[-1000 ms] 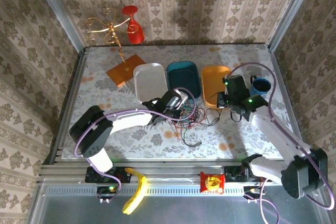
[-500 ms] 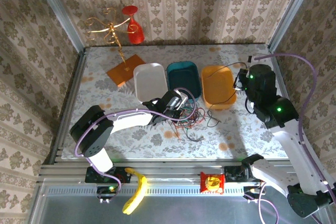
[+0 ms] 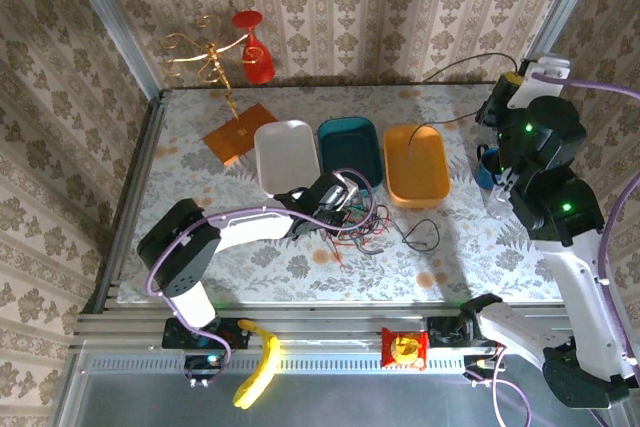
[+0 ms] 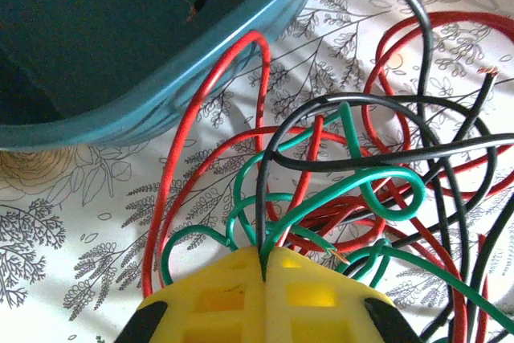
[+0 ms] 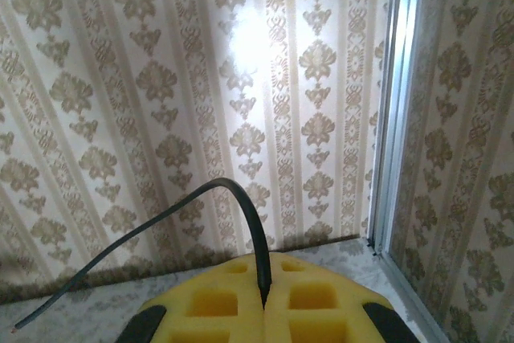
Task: Untangle the cables
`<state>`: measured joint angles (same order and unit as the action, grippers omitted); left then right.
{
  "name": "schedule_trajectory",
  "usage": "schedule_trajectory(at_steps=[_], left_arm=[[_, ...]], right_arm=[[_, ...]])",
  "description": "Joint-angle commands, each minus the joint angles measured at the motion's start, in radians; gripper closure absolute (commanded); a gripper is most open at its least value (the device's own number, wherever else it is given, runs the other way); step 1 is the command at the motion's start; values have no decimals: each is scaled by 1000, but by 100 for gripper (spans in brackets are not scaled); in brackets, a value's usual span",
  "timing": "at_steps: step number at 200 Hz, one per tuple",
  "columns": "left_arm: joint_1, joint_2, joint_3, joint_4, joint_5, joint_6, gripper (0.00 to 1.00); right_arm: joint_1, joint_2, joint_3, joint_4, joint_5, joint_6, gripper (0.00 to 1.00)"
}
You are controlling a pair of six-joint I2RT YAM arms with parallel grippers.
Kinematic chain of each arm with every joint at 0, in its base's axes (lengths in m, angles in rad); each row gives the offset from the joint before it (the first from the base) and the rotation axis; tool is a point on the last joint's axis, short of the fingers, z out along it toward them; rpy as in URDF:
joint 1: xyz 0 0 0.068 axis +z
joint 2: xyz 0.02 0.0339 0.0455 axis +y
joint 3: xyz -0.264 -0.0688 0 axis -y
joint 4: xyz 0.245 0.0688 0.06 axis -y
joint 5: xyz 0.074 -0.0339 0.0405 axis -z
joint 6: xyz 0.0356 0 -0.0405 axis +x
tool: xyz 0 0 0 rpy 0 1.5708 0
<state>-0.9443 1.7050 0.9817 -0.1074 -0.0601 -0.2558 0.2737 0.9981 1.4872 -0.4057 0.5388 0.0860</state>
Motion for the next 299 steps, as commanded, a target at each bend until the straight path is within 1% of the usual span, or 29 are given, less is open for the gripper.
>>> schedule_trajectory(at_steps=[1,18,41,70,87,114,161,169,172,182,214,250,262,299], left_arm=[[-13,5,29,-36,-20,29,100],[-16,-5,25,-27,-18,33,100],[-19,-41,5,18,4,33,100],[-16,-88,-28,71,14,27,100],[-14,-102,-38,82,6,23,100],[-14,-111,-51,89,-3,18,100],[-12,-116,-70,97,-7,18,100],[-12,-114,-71,97,-7,18,100],[-11,-115,-71,96,-7,18,100],[-10,-116,-72,95,-6,19,100],[-6,-117,-78,95,-6,17,100],[-4,-116,-81,91,-6,13,100],[-5,-115,-81,92,-6,13,100],[-4,-113,-78,87,-9,14,100]], right_arm=[[-28,39,54,-2,-25,18,100],[-37,82,46,-58,-50,56,100],[-37,129,-44,-82,-55,117,100],[-37,178,-214,-7,-3,218,100],[-37,213,-275,54,17,261,100],[-39,283,-295,112,54,287,100],[-49,387,-307,95,138,375,100],[-49,387,-311,90,132,387,100],[-49,413,-314,90,126,389,100],[-49,430,-321,84,99,397,100],[-48,488,-333,20,20,436,100],[-42,525,-373,8,-42,474,100],[-35,539,-381,3,-47,477,100],[-36,552,-405,-36,-5,511,100]])
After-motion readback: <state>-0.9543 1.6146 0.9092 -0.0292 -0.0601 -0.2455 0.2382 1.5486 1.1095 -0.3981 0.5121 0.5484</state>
